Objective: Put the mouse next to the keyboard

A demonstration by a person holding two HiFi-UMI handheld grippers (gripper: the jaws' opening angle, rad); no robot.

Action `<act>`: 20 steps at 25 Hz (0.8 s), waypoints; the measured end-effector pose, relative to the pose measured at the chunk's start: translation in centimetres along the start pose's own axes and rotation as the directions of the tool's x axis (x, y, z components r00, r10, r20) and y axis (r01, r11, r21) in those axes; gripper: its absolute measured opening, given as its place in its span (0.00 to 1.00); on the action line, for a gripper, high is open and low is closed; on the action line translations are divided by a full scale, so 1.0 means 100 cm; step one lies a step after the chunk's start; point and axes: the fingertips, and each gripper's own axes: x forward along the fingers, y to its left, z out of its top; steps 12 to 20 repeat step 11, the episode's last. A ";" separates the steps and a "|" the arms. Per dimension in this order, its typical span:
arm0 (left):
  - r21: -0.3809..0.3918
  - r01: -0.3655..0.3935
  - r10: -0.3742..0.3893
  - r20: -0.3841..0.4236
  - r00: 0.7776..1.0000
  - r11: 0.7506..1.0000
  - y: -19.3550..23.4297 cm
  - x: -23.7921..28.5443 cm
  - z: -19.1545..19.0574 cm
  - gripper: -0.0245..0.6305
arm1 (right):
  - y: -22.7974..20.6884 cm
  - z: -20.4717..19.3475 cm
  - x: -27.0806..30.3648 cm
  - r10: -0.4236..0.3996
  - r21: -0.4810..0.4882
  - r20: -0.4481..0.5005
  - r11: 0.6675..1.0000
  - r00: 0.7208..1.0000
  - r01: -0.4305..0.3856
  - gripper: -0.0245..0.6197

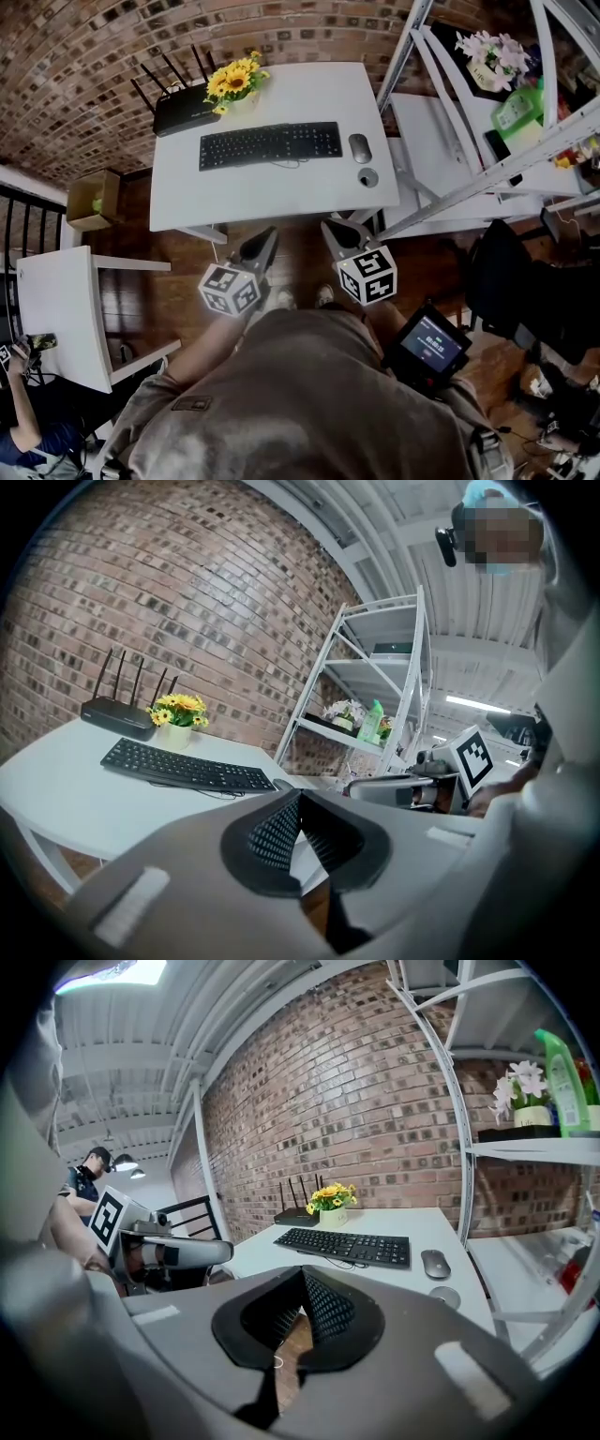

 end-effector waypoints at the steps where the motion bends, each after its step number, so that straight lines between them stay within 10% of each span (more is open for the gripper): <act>1: 0.001 0.001 -0.001 -0.001 1.000 1.000 0.000 -0.001 0.000 0.03 | 0.001 0.000 0.001 0.000 -0.001 -0.002 1.000 1.000 0.000 0.06; 20: 0.003 0.003 -0.003 0.004 1.000 1.000 0.005 -0.001 0.003 0.03 | 0.004 0.003 0.007 0.000 -0.018 -0.004 1.000 1.000 0.000 0.06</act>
